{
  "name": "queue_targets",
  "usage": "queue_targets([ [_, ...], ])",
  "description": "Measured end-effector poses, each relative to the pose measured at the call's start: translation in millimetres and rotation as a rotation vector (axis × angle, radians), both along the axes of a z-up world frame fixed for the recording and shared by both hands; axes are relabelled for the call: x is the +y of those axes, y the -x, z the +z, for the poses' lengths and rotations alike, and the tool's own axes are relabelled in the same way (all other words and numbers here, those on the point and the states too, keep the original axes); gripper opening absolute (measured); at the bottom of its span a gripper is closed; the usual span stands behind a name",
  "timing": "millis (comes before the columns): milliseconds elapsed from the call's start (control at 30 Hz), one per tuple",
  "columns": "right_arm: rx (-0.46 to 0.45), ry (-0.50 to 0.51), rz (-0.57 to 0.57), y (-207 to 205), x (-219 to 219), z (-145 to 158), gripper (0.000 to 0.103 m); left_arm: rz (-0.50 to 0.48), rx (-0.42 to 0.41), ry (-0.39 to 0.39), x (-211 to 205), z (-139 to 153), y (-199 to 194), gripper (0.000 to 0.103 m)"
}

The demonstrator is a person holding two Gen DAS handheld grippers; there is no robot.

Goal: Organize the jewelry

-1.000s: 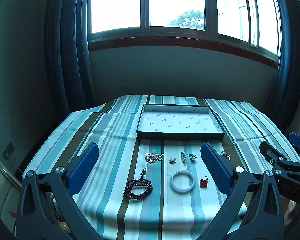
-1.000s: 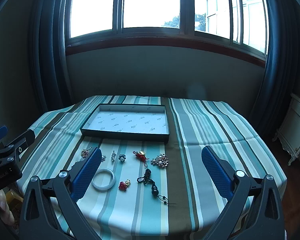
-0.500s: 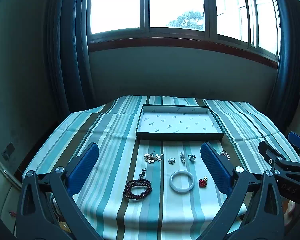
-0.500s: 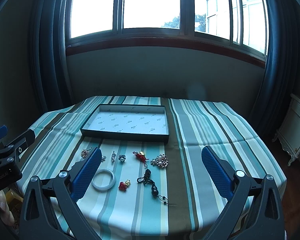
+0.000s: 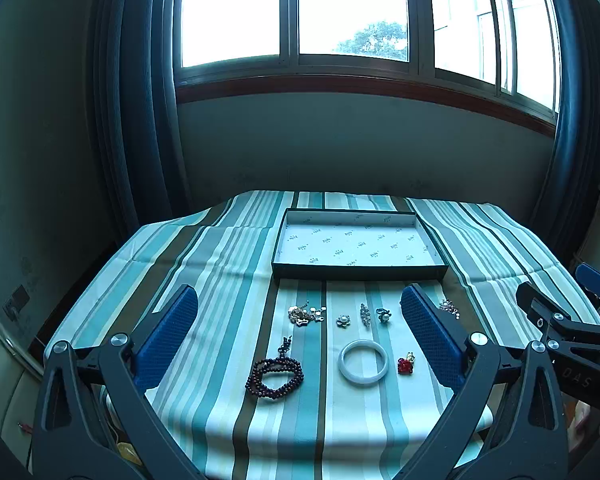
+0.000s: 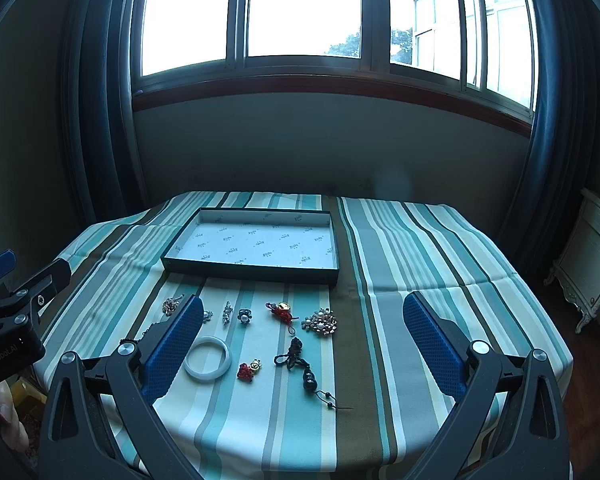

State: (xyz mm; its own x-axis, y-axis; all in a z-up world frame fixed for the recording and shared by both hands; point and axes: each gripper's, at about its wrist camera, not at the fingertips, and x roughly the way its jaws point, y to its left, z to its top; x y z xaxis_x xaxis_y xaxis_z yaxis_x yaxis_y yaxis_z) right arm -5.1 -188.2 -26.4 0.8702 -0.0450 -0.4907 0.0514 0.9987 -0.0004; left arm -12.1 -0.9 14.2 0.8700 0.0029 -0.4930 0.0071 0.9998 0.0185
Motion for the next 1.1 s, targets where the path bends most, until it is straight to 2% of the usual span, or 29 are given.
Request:
queue_targets([
  [500,0.030,-0.007,0.000,-8.9,-6.7,-11.0,0.099,0.004,0.026,-0.001,1.9,-8.9,-7.4,0.101],
  [600,0.070,-0.036,-0.004,-21.7,-16.7,-26.6,0.099,-0.002,0.090,0.006,6.2,-26.7,-23.4,0.101],
  [700,0.138,-0.057,-0.012,-36.1,-25.2,-51.0,0.099,0.007,0.191,0.034,15.5,-55.4,-43.7,0.101],
  [833,0.236,-0.074,-0.016,-52.6,-35.4,-84.5,0.099,0.013,0.284,0.004,18.5,-92.4,-59.5,0.101],
  [900,0.274,-0.085,-0.017,-57.7,-39.4,-97.9,0.099,0.012,0.322,-0.015,17.9,-108.0,-66.0,0.095],
  [933,0.292,-0.093,-0.014,-60.5,-41.0,-103.2,0.098,0.010,0.343,-0.020,18.1,-115.4,-69.6,0.086],
  [967,0.307,-0.102,-0.013,-62.9,-42.6,-108.1,0.097,0.009,0.366,-0.019,18.8,-122.5,-73.1,0.079],
  [1000,0.319,-0.110,-0.011,-65.1,-43.9,-111.9,0.095,0.006,0.384,-0.015,19.9,-127.9,-75.4,0.078],
  [1033,0.331,-0.119,-0.004,-67.1,-45.0,-115.4,0.084,0.000,0.394,-0.015,20.3,-132.3,-77.4,0.078],
  [1067,0.347,-0.132,0.003,-69.6,-46.0,-119.3,0.067,-0.004,0.400,-0.018,20.3,-135.9,-79.1,0.078],
  [1100,0.363,-0.149,0.011,-72.5,-46.8,-123.3,0.060,-0.008,0.405,-0.018,20.6,-138.3,-80.2,0.078],
])
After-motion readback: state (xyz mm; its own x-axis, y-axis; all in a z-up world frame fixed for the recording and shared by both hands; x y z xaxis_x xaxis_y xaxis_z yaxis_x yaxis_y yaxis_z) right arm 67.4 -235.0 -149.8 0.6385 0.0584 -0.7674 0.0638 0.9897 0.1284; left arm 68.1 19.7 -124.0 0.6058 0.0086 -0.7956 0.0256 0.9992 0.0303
